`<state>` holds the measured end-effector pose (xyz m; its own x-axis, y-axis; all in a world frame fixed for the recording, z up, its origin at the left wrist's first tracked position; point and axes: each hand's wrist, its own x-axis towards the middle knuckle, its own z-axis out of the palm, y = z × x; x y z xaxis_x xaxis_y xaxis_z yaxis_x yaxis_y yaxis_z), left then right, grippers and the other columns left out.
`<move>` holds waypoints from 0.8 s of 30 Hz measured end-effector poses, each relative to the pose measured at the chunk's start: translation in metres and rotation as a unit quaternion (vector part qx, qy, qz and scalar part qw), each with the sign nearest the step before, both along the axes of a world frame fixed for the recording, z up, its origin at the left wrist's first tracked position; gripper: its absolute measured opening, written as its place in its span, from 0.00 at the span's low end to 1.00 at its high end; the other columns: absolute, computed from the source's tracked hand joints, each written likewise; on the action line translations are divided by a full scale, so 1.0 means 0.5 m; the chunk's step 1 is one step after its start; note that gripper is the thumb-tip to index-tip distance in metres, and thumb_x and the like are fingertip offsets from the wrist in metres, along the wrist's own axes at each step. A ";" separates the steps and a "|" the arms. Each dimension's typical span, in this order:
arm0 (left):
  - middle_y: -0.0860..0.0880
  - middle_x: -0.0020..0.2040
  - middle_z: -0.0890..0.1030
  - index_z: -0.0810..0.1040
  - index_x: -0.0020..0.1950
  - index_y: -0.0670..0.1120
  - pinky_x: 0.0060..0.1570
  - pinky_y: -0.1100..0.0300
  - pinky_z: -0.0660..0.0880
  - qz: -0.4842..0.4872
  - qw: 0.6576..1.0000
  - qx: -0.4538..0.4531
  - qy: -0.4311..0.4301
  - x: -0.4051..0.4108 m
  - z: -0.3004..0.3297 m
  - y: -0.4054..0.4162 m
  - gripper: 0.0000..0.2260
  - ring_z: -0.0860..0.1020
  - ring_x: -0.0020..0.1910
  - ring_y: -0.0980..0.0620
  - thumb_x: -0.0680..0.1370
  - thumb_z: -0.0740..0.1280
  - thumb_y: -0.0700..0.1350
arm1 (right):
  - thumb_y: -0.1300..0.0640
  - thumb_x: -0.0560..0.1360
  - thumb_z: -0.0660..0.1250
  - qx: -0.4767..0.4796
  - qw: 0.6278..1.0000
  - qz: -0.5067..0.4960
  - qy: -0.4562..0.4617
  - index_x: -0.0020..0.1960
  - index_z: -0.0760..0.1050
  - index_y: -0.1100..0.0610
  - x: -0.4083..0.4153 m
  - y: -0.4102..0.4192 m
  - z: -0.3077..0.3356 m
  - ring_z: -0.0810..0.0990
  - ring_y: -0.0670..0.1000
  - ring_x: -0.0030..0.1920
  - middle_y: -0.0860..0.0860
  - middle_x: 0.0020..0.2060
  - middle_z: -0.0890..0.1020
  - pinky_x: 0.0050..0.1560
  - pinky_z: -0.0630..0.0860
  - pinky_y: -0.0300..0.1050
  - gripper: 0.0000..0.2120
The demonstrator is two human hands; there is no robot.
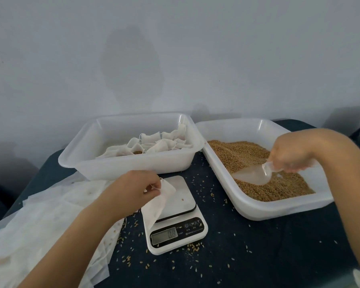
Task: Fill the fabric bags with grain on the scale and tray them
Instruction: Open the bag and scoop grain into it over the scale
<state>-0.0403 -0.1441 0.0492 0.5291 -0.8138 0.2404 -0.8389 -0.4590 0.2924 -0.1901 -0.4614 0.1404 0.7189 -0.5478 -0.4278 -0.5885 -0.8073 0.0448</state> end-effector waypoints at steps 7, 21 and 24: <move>0.61 0.35 0.73 0.78 0.41 0.50 0.38 0.73 0.66 -0.004 0.999 -0.053 -0.005 -0.005 -0.004 -0.006 0.03 0.72 0.39 0.66 0.75 0.67 0.45 | 0.54 0.77 0.62 -0.059 0.996 0.050 0.046 0.36 0.75 0.57 0.023 0.031 -0.036 0.68 0.48 0.28 0.49 0.30 0.73 0.32 0.67 0.39 0.12; 0.60 0.38 0.77 0.79 0.41 0.49 0.41 0.72 0.70 0.030 0.990 -0.139 0.026 -0.008 -0.038 0.009 0.02 0.74 0.44 0.63 0.74 0.69 0.43 | 0.46 0.80 0.60 0.020 0.983 -0.030 -0.182 0.57 0.80 0.52 0.027 0.012 -0.165 0.81 0.53 0.51 0.53 0.54 0.82 0.53 0.77 0.49 0.15; 0.59 0.38 0.77 0.80 0.41 0.48 0.42 0.72 0.70 0.032 0.988 -0.146 0.028 -0.010 -0.042 0.006 0.02 0.74 0.44 0.63 0.74 0.70 0.43 | 0.42 0.79 0.60 0.034 0.976 -0.044 -0.211 0.55 0.80 0.52 0.012 -0.003 -0.162 0.81 0.52 0.48 0.53 0.50 0.83 0.49 0.76 0.46 0.17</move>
<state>-0.0451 -0.1411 0.0284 0.5970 -0.6782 0.4286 -0.7892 -0.4004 0.4657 -0.1839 -0.4630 0.0595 0.7901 -0.5962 -0.1427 -0.6106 -0.7450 -0.2686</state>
